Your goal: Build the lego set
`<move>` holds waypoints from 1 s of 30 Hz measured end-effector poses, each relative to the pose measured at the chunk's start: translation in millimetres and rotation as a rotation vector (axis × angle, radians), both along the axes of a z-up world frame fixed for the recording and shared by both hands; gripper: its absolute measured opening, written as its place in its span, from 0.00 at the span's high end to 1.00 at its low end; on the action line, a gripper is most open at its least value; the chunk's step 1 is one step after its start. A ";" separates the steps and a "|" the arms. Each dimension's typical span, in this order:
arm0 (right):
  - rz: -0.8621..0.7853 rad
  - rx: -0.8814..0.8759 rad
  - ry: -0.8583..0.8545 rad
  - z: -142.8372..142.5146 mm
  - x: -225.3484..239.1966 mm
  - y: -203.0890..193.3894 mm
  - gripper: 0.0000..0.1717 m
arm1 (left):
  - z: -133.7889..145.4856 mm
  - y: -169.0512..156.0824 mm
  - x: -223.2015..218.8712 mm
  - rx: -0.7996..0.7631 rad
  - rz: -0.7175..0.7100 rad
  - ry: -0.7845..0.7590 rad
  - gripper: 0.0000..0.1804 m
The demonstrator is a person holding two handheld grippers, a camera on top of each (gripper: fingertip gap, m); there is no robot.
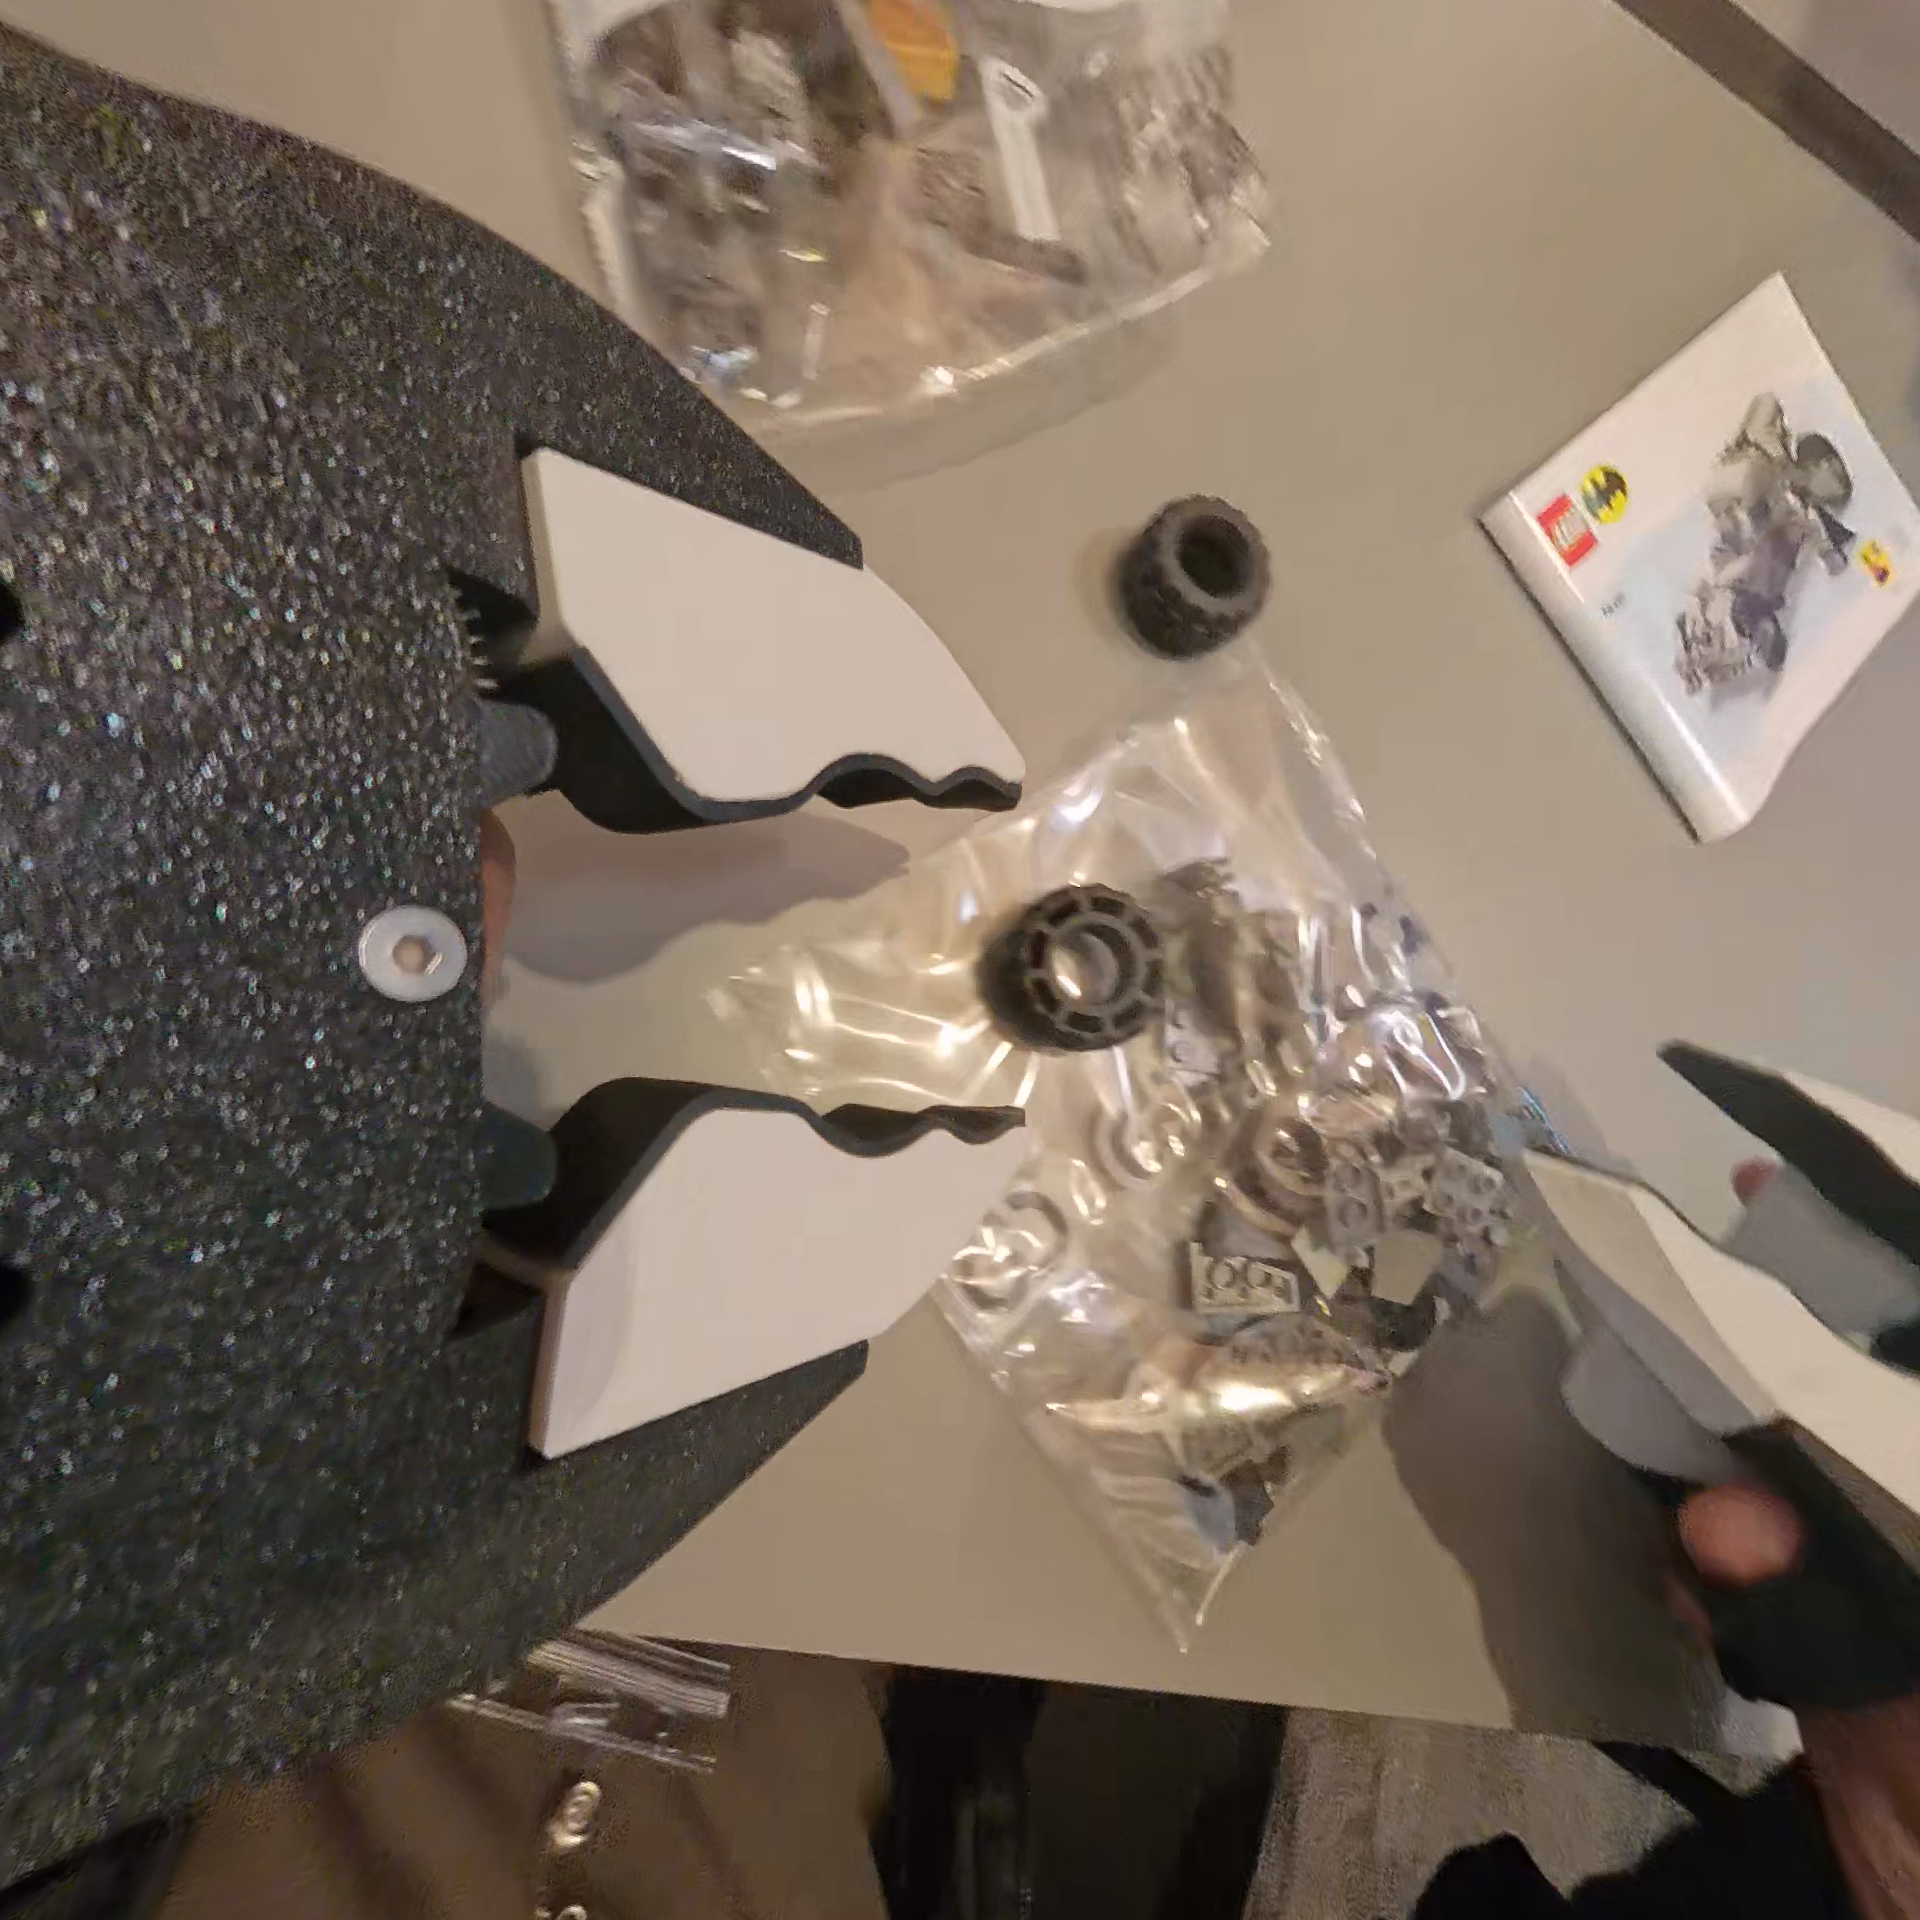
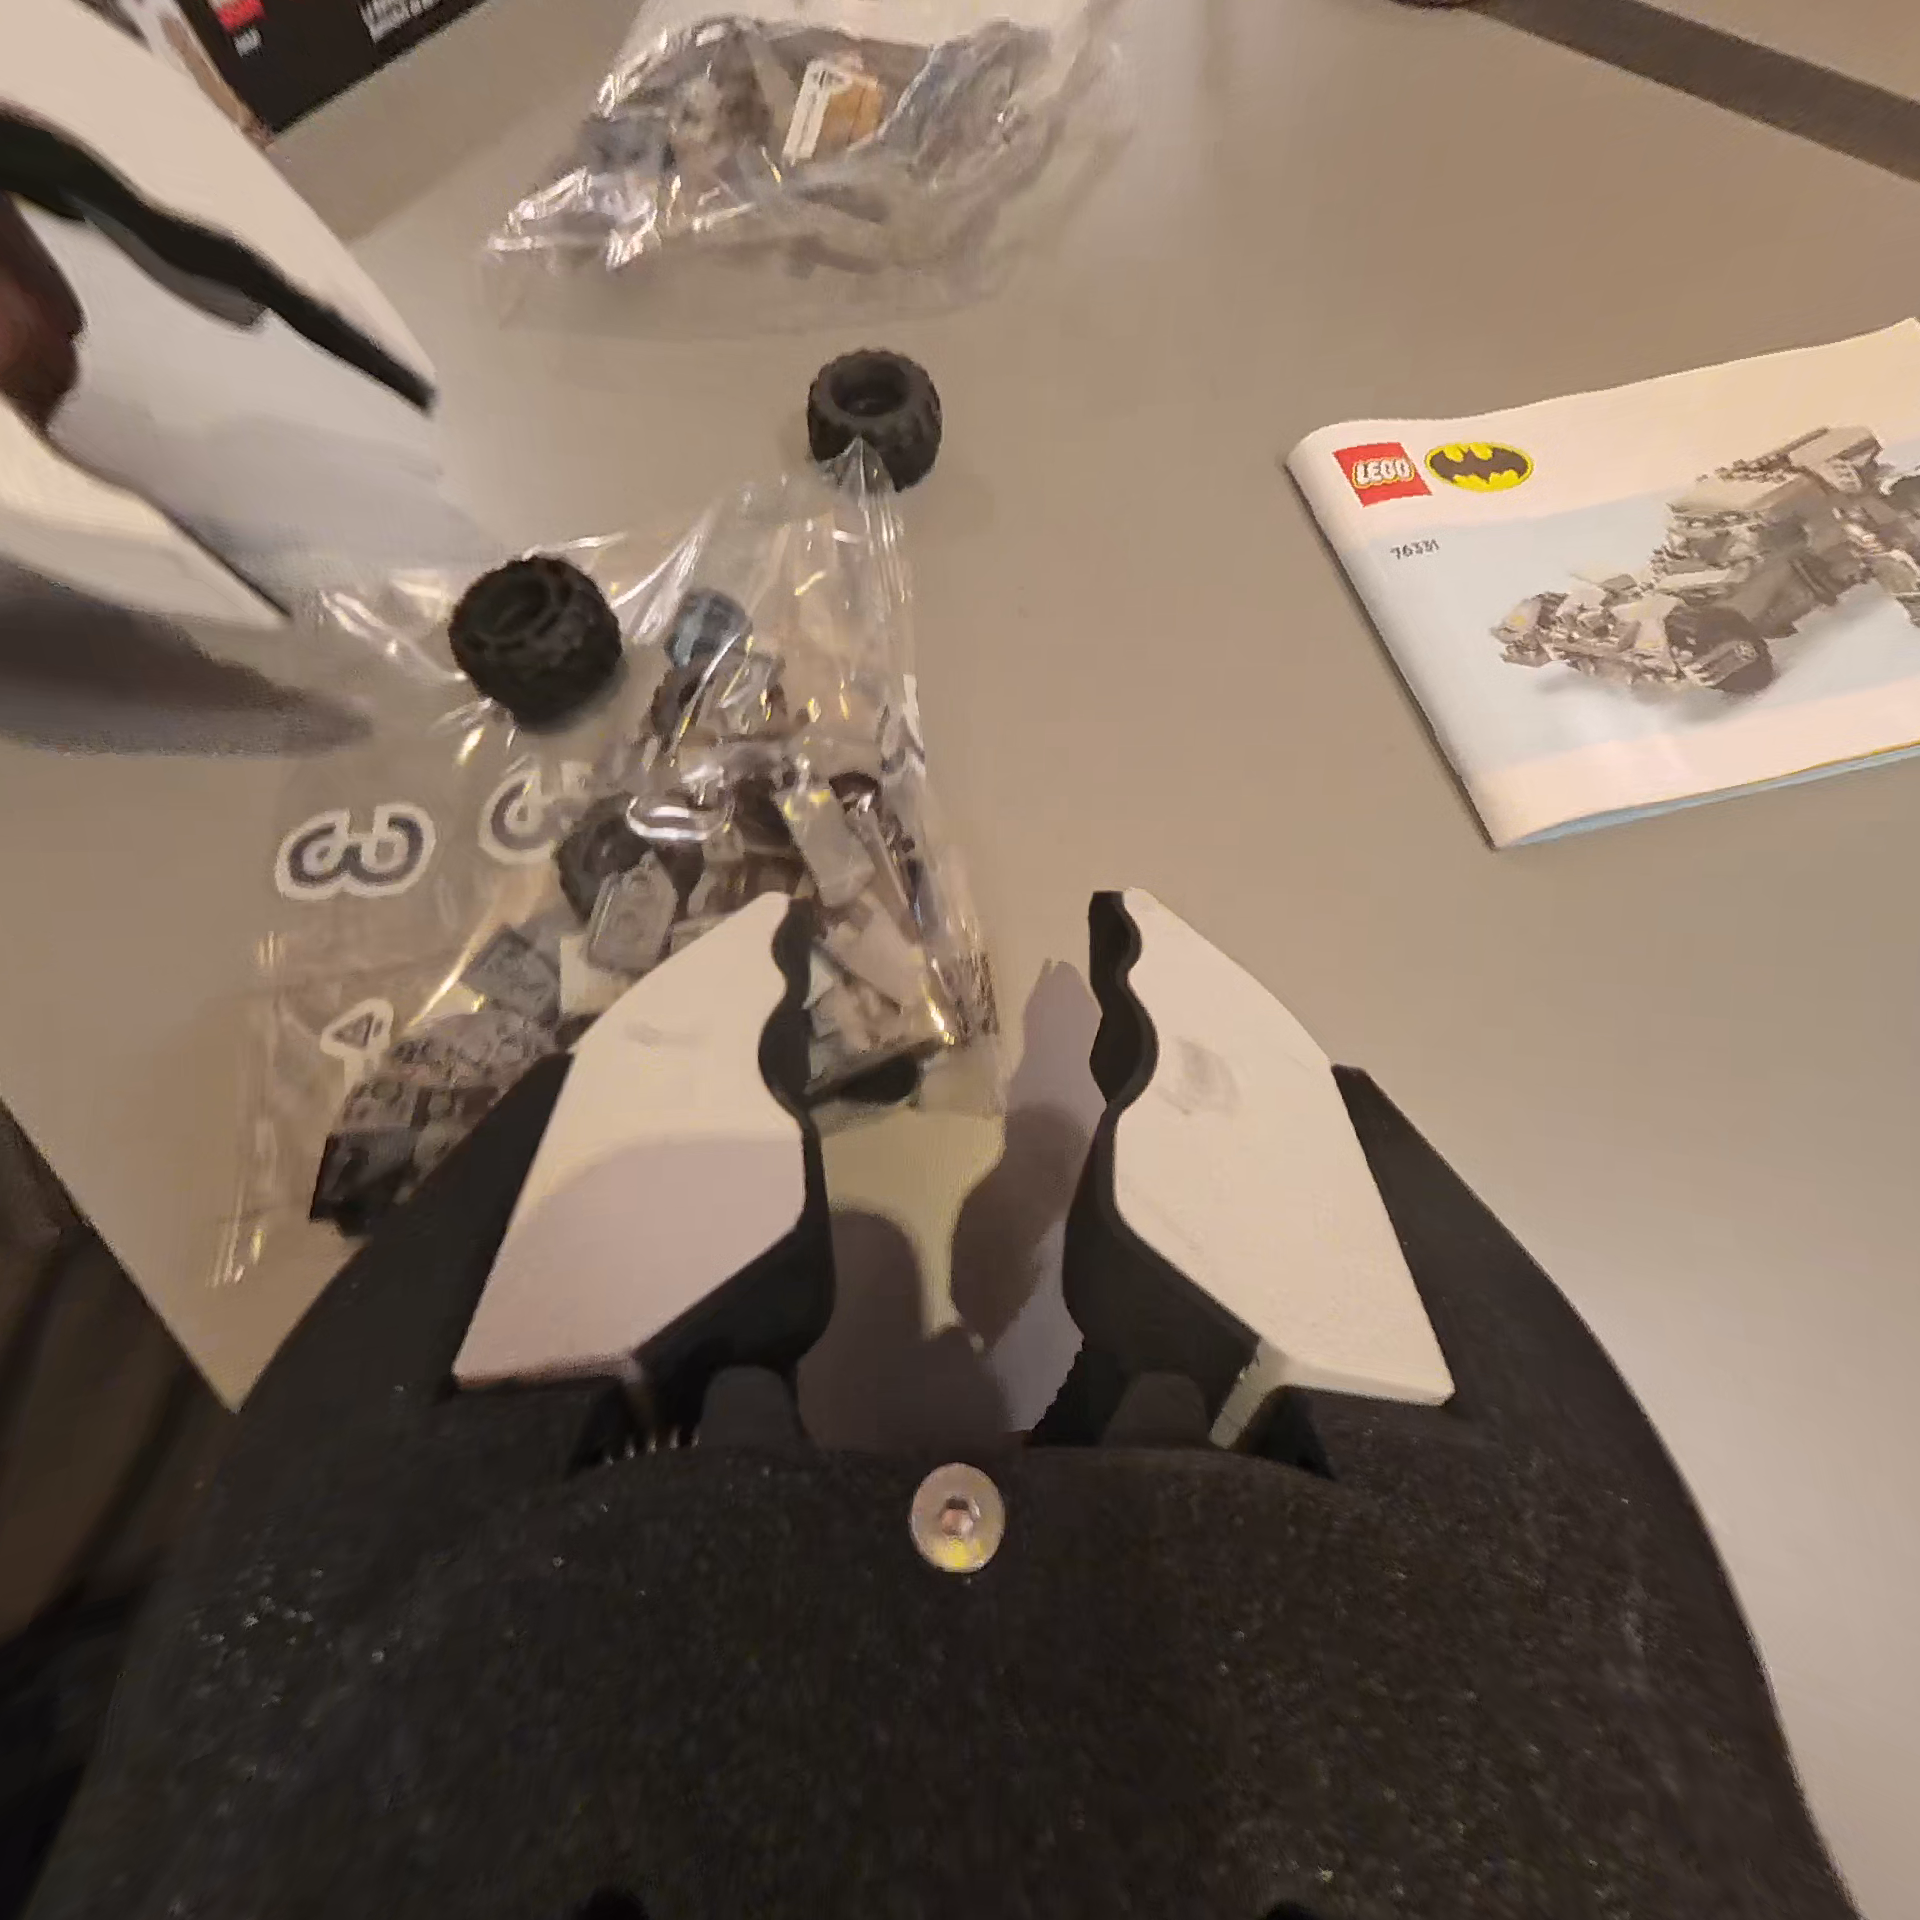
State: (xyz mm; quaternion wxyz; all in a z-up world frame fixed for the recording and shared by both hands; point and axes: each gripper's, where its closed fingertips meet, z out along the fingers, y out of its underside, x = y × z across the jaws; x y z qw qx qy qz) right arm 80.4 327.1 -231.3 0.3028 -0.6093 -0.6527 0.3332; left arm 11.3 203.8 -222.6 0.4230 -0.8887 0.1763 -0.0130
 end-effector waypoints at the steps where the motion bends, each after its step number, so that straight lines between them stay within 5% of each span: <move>1: -0.009 -0.015 -0.004 -1.2 -2.7 2.1 0.71 | -3.4 7.4 3.6 -0.014 -0.011 0.010 0.69; 5: -0.024 -0.065 0.101 13.1 -7.8 7.9 0.74 | -26.8 24.9 3.8 -0.112 0.000 0.054 0.70; 7: -0.017 -0.113 0.133 17.6 -6.2 8.7 0.74 | -33.2 25.5 5.3 -0.134 -0.015 0.059 0.79; 14: 0.021 -0.247 0.204 28.4 -2.2 9.2 0.75 | -5.0 17.8 -39.5 -0.027 0.140 0.034 0.79; 20: 0.037 -0.174 0.147 20.4 -4.7 3.3 0.75 | -34.8 4.4 -89.5 -0.152 0.250 0.098 0.79; 30: 0.114 0.039 0.126 16.0 0.6 -11.1 0.67 | -9.7 -15.2 -71.9 0.024 0.225 0.068 0.63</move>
